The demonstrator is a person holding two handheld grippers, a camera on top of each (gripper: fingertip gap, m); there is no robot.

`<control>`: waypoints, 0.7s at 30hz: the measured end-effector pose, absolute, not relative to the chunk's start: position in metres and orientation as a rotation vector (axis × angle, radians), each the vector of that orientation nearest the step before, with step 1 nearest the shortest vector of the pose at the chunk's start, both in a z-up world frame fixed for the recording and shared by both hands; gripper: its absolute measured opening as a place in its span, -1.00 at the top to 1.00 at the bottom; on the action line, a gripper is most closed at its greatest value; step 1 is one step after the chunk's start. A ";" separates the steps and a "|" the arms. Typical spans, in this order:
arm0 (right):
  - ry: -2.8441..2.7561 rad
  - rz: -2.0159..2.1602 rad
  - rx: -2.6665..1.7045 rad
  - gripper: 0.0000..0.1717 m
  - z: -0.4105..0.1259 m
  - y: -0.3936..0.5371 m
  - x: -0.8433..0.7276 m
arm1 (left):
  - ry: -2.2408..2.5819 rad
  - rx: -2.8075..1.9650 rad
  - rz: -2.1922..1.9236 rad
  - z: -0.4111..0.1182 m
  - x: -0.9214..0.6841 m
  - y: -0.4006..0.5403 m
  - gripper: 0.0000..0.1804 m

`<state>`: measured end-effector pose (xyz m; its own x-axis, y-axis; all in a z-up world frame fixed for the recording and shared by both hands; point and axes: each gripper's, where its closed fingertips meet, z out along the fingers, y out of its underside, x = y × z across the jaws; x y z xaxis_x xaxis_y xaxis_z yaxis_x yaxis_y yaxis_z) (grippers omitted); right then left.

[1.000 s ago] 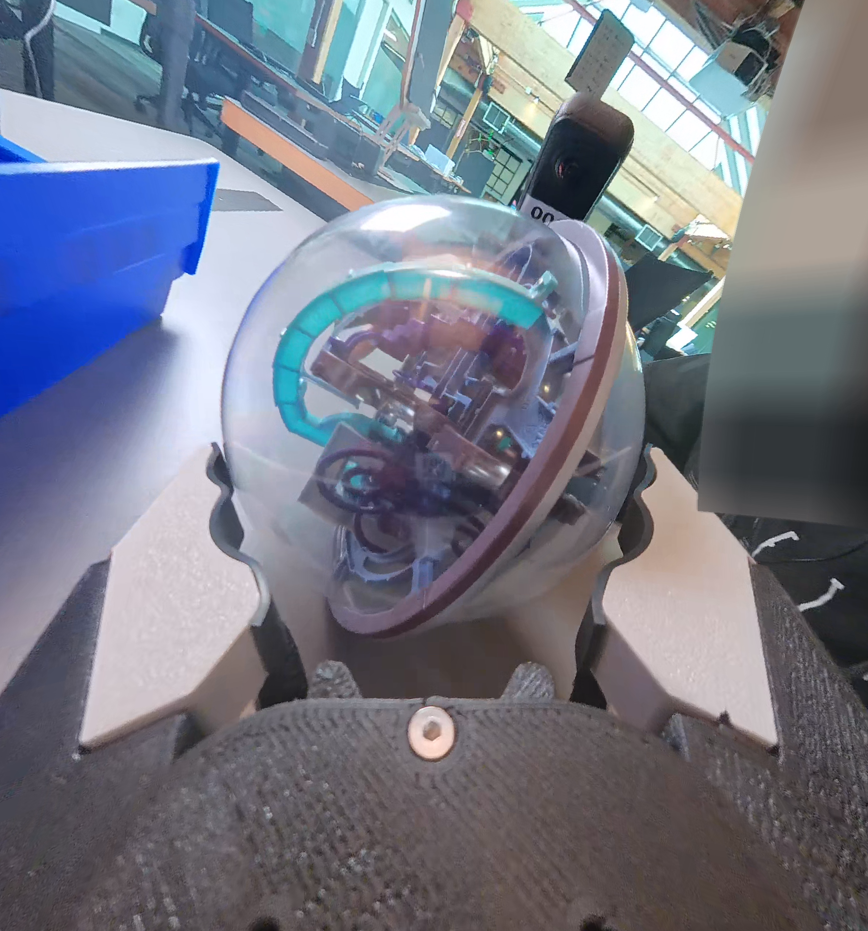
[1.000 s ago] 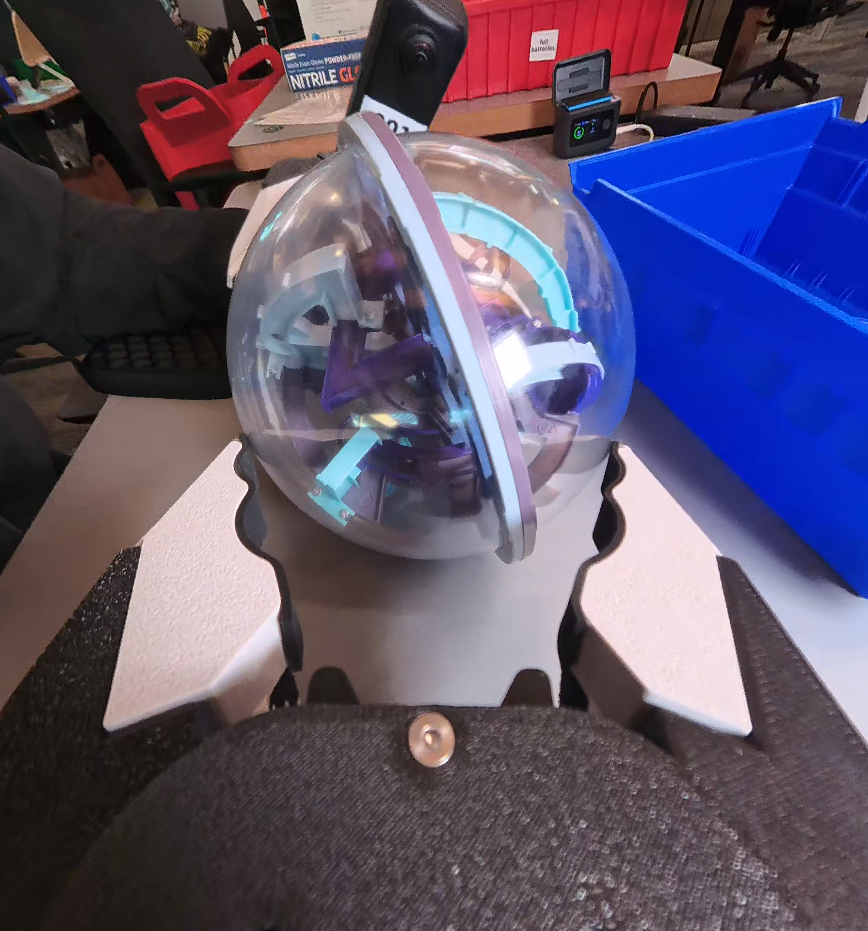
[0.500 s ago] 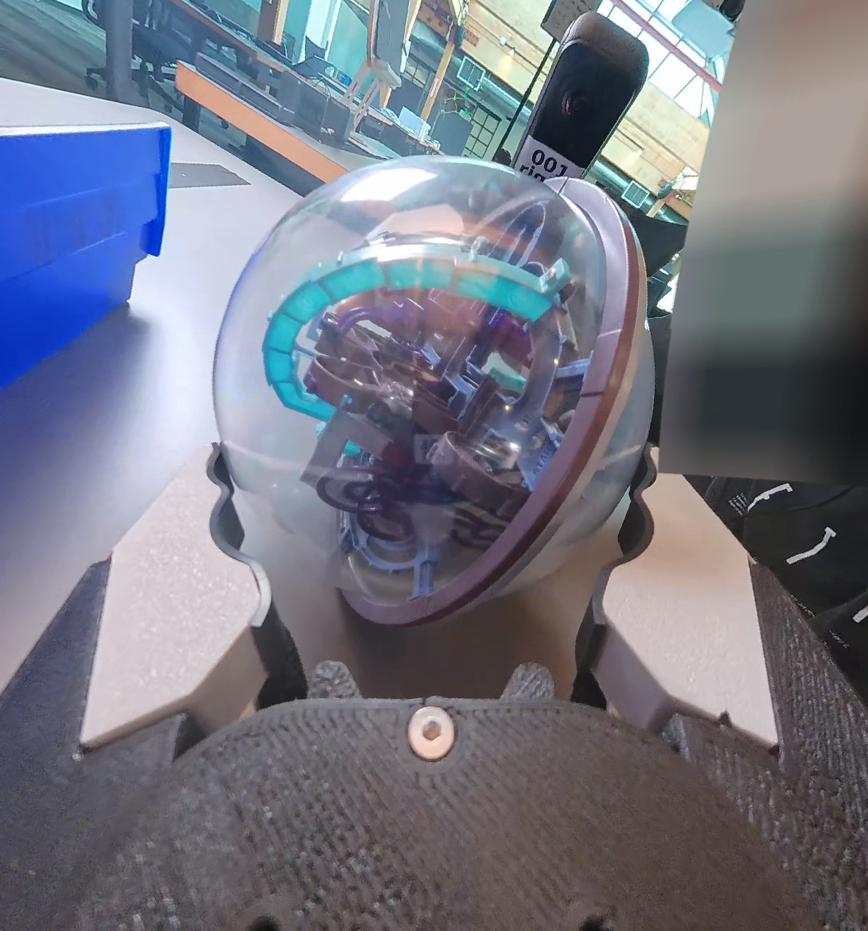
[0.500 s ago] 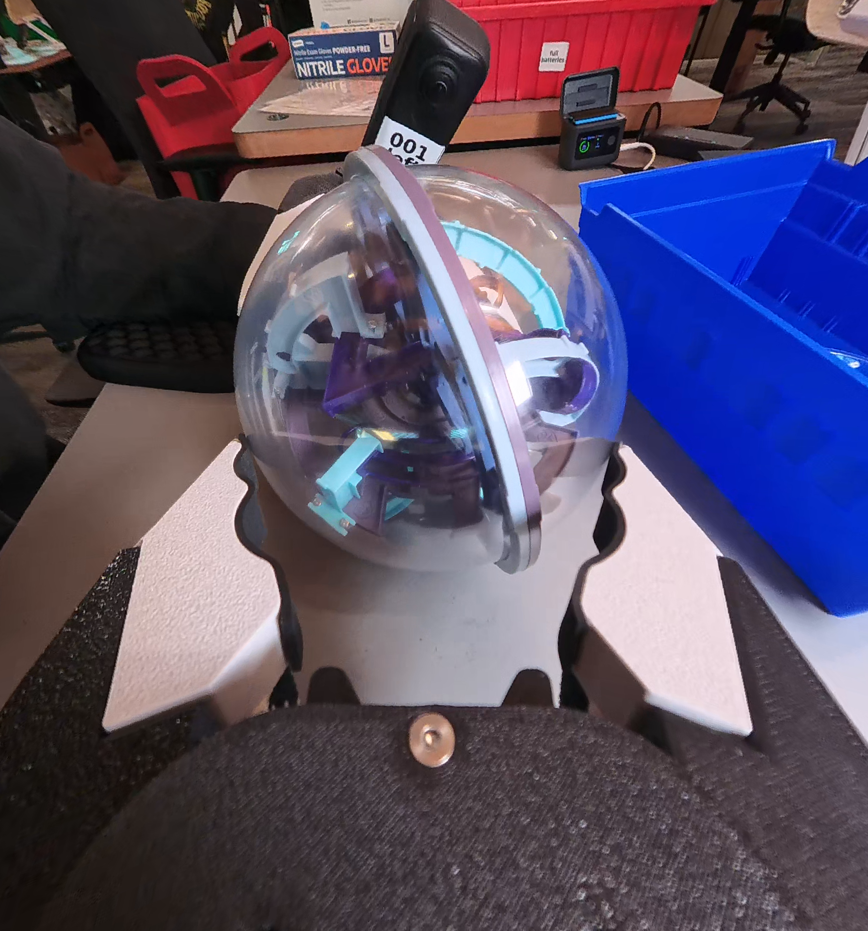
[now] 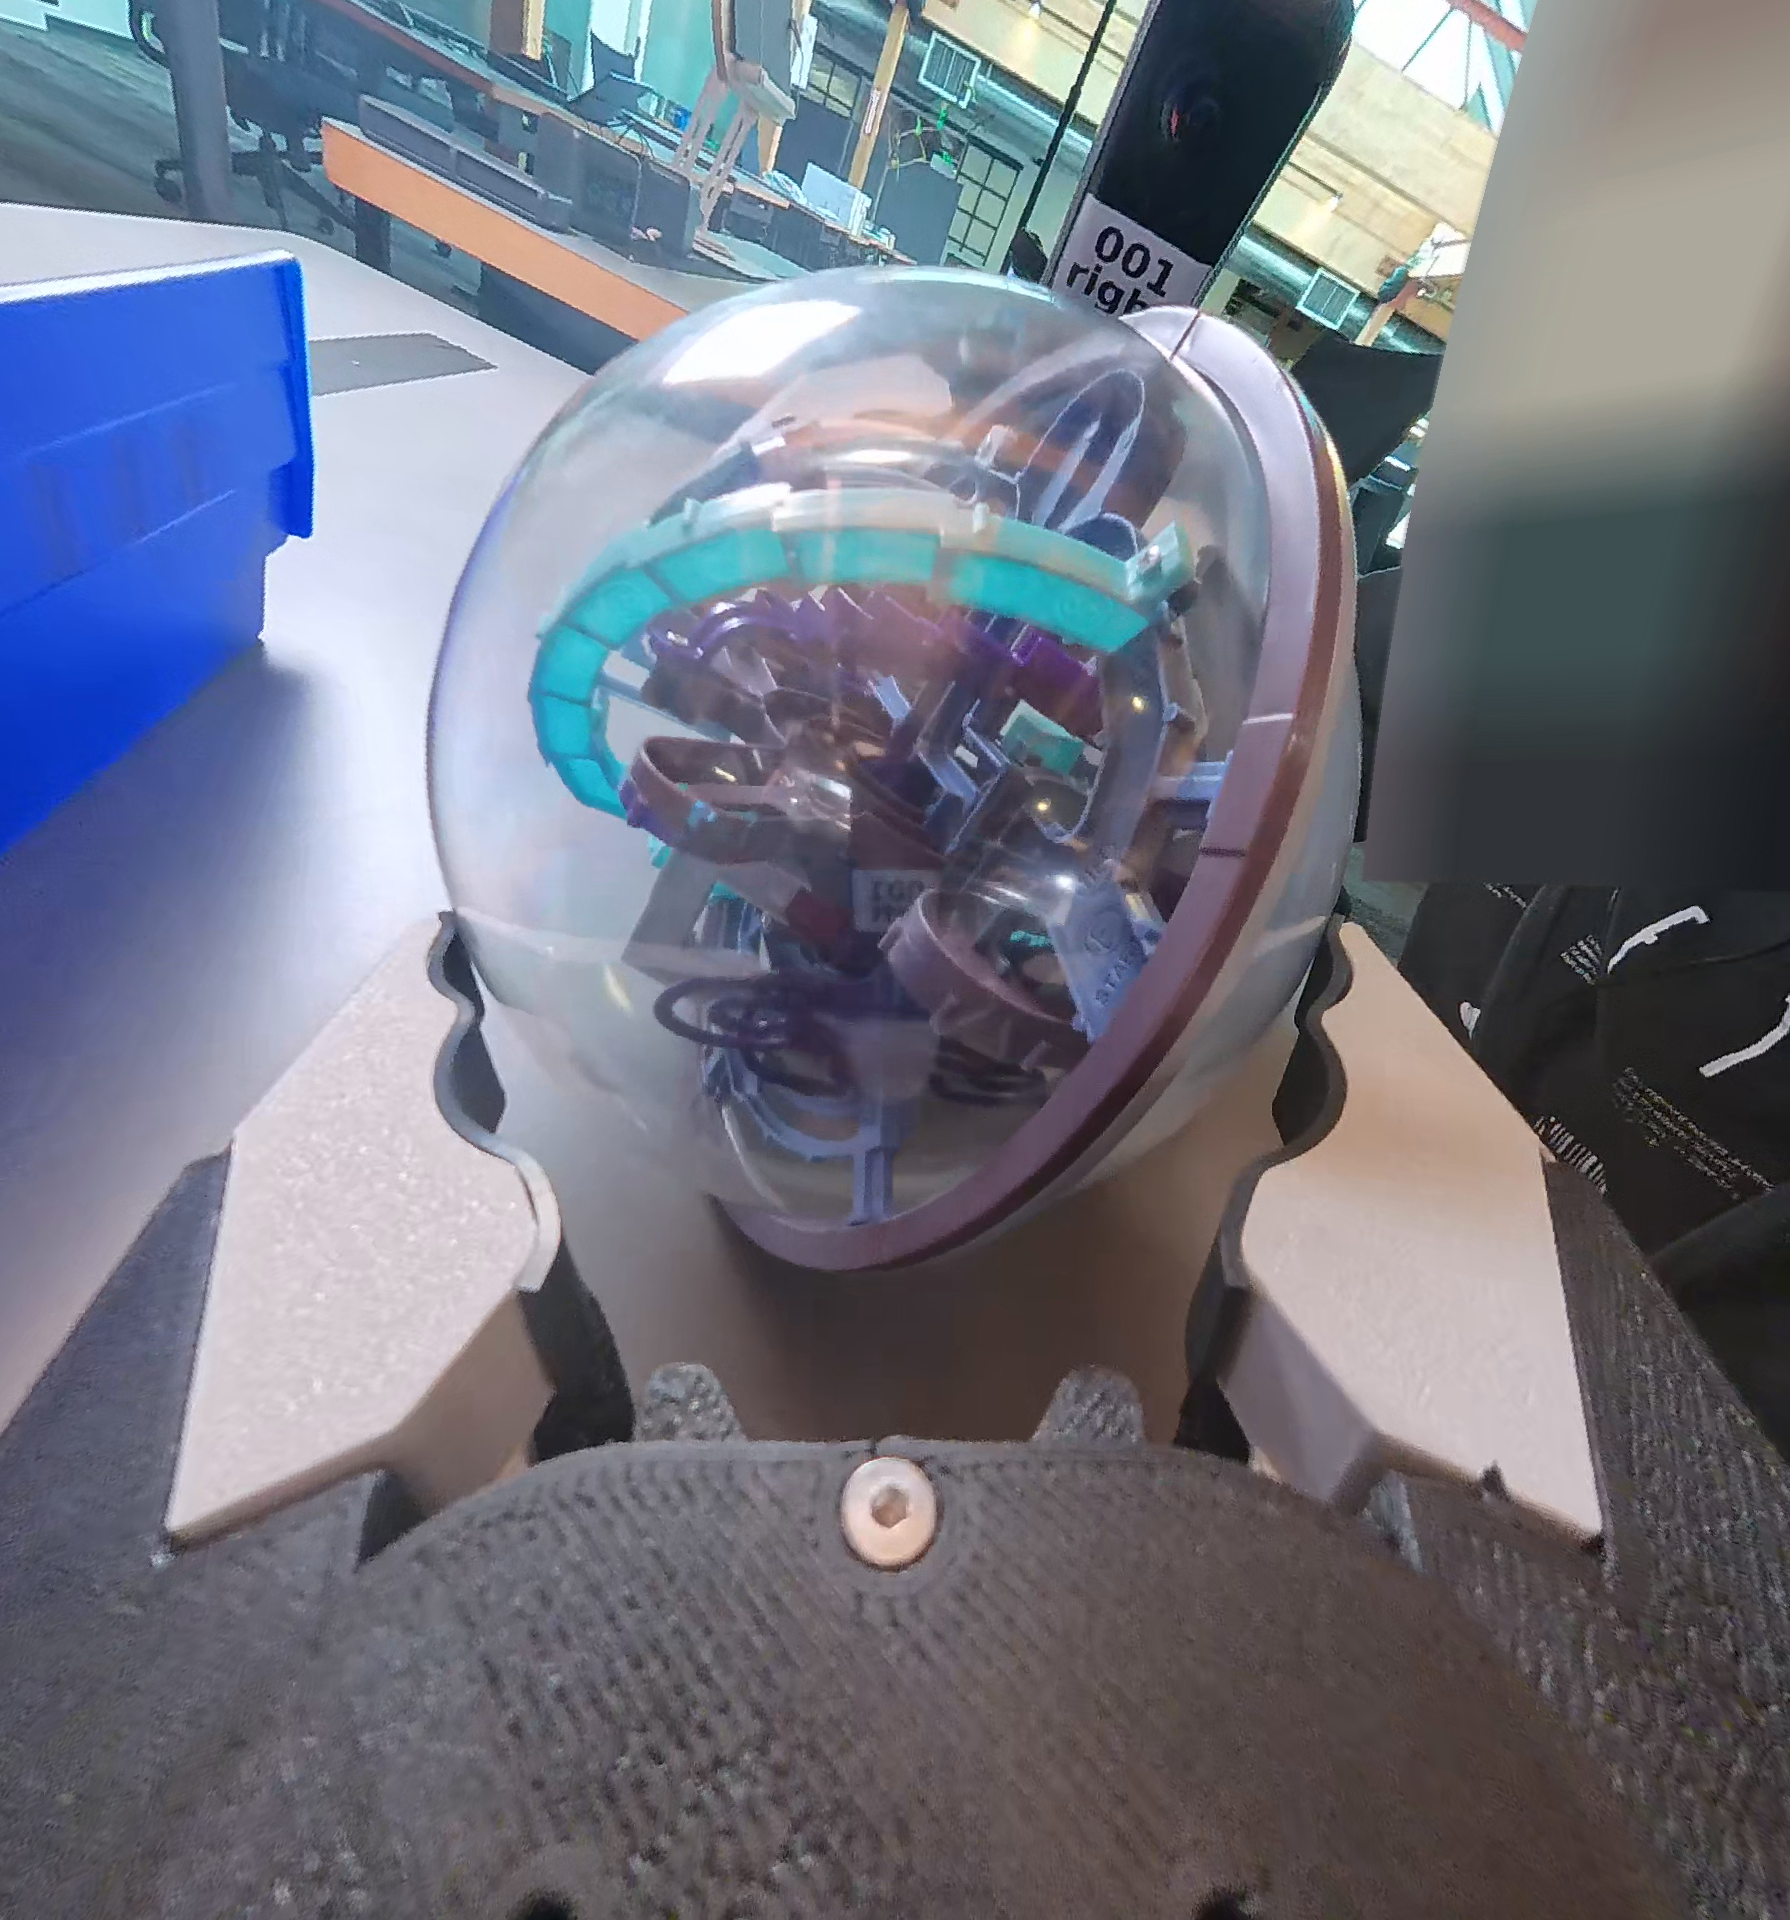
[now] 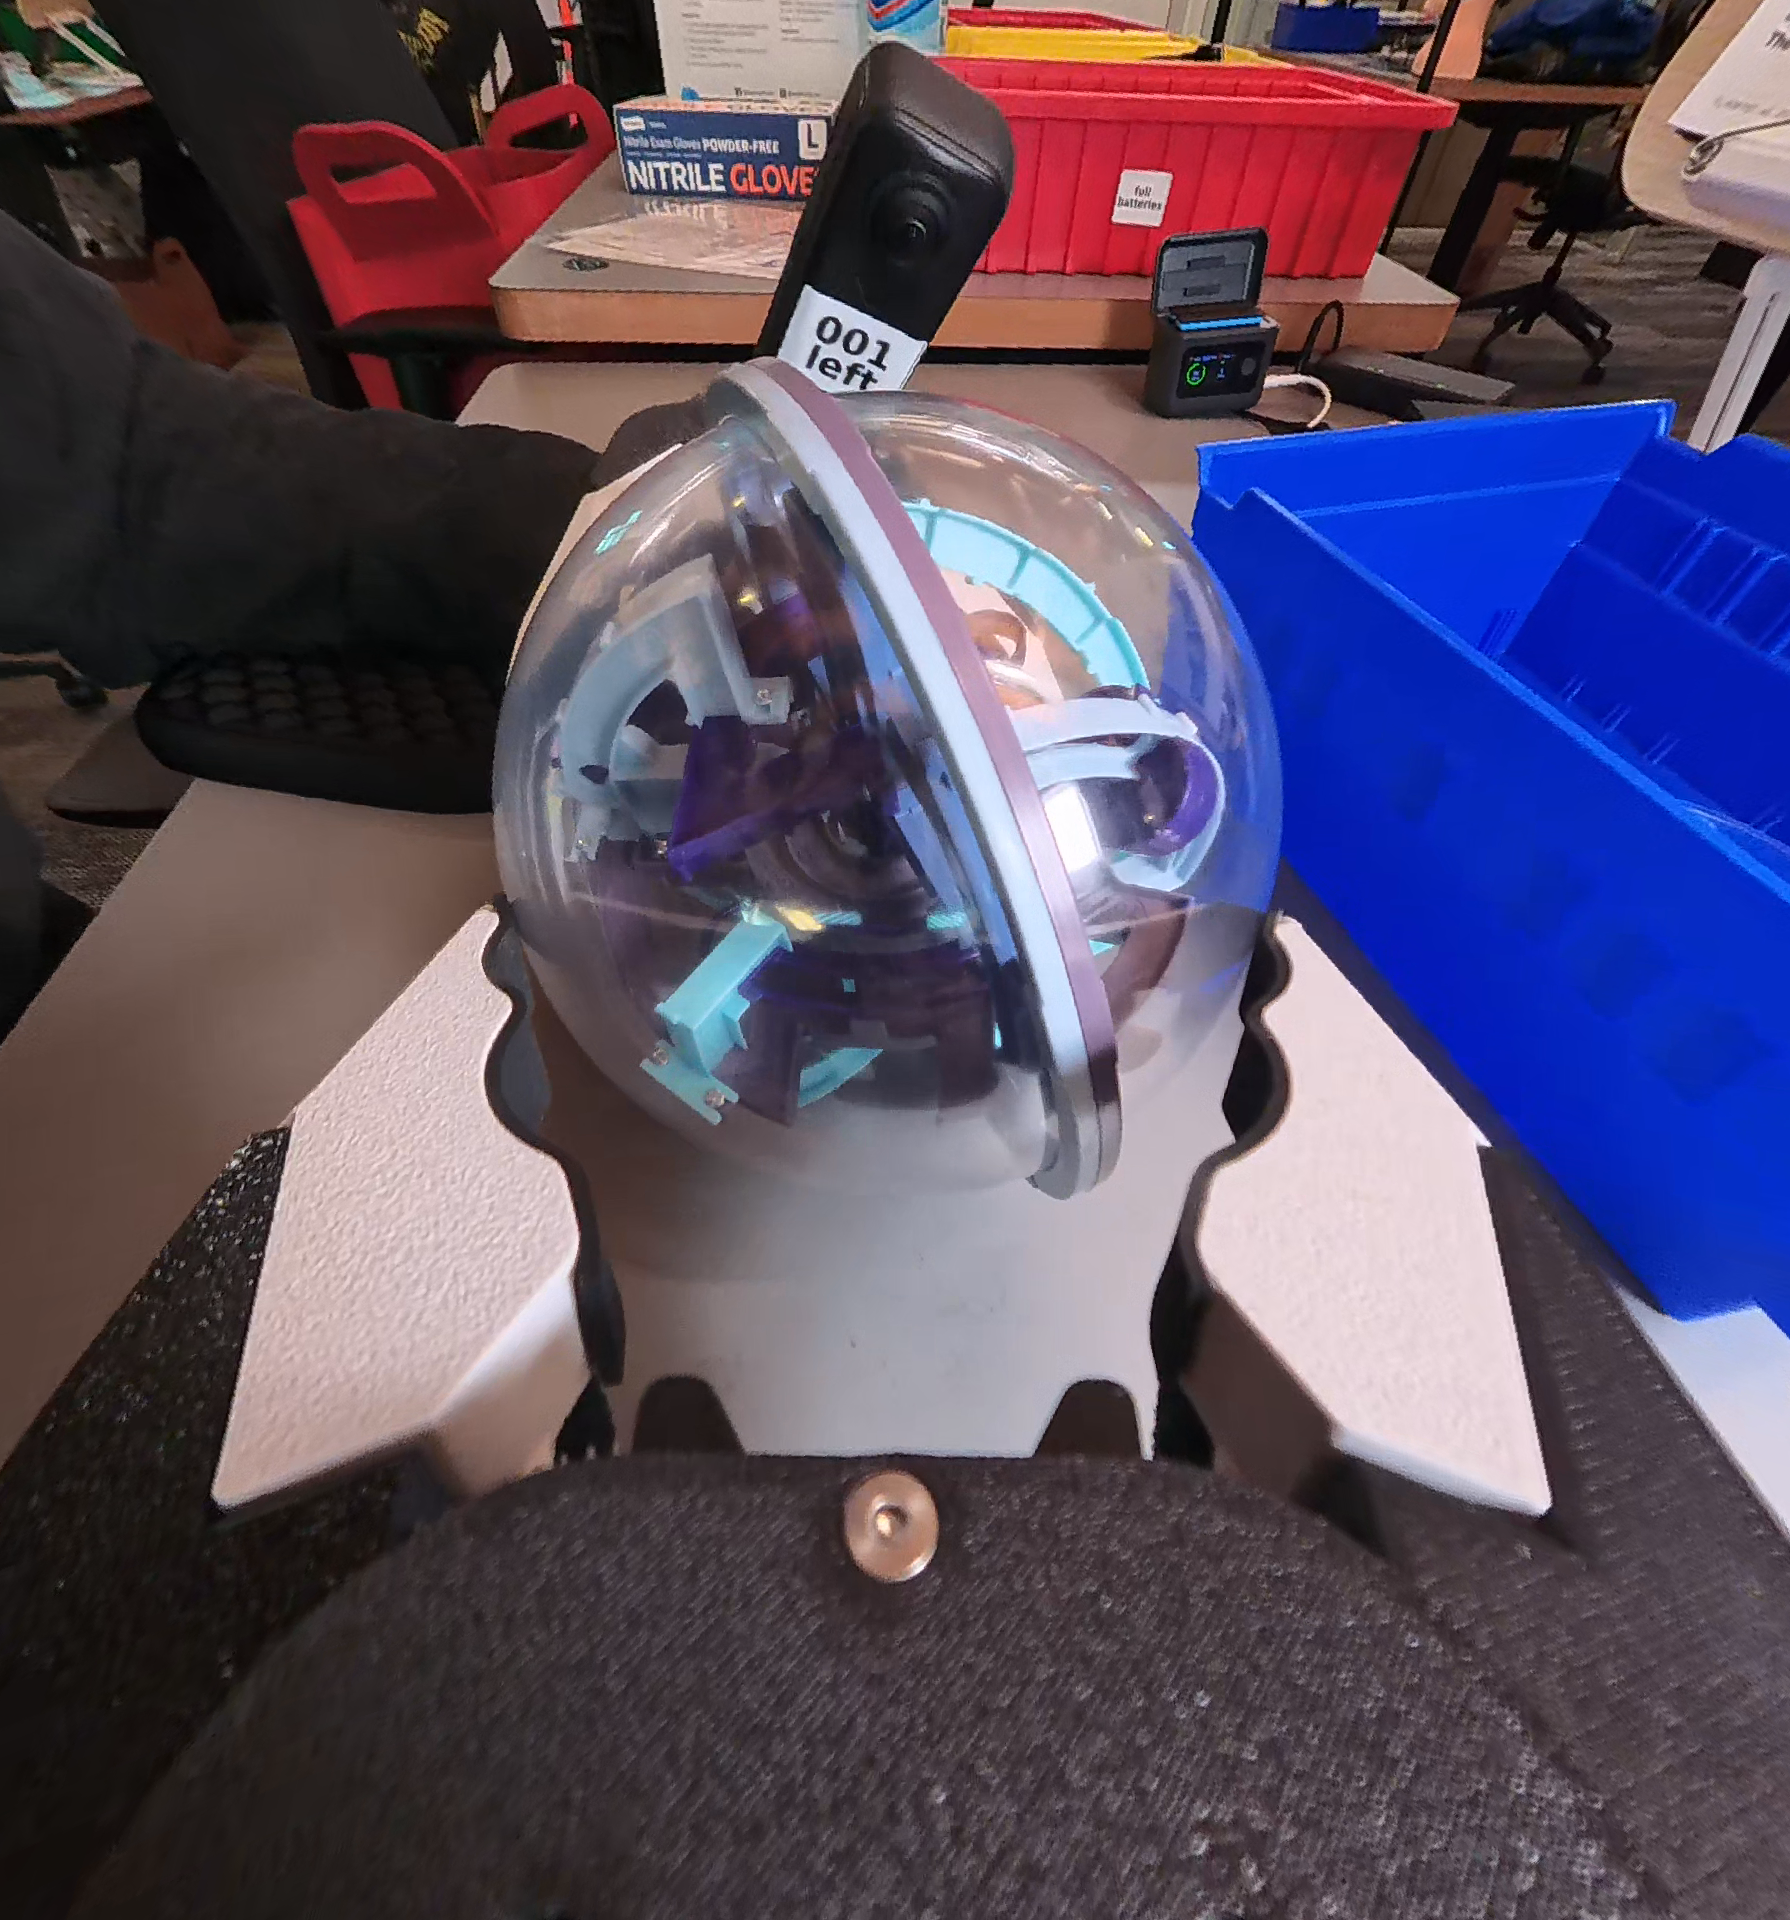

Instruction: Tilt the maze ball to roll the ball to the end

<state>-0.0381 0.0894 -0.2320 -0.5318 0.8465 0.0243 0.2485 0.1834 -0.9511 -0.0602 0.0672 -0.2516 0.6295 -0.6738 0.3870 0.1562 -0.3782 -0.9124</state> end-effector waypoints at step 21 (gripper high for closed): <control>-1.891 1.388 -0.954 -0.56 -0.231 0.088 -0.033 | 0.451 -1.747 -0.981 -0.252 -0.062 0.065 -0.66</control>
<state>-0.0331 0.0882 -0.2312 -0.5617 0.8258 0.0515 0.1986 0.1950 -0.9605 -0.0619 0.0649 -0.2525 0.5956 -0.6965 0.4003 0.1495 -0.3935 -0.9071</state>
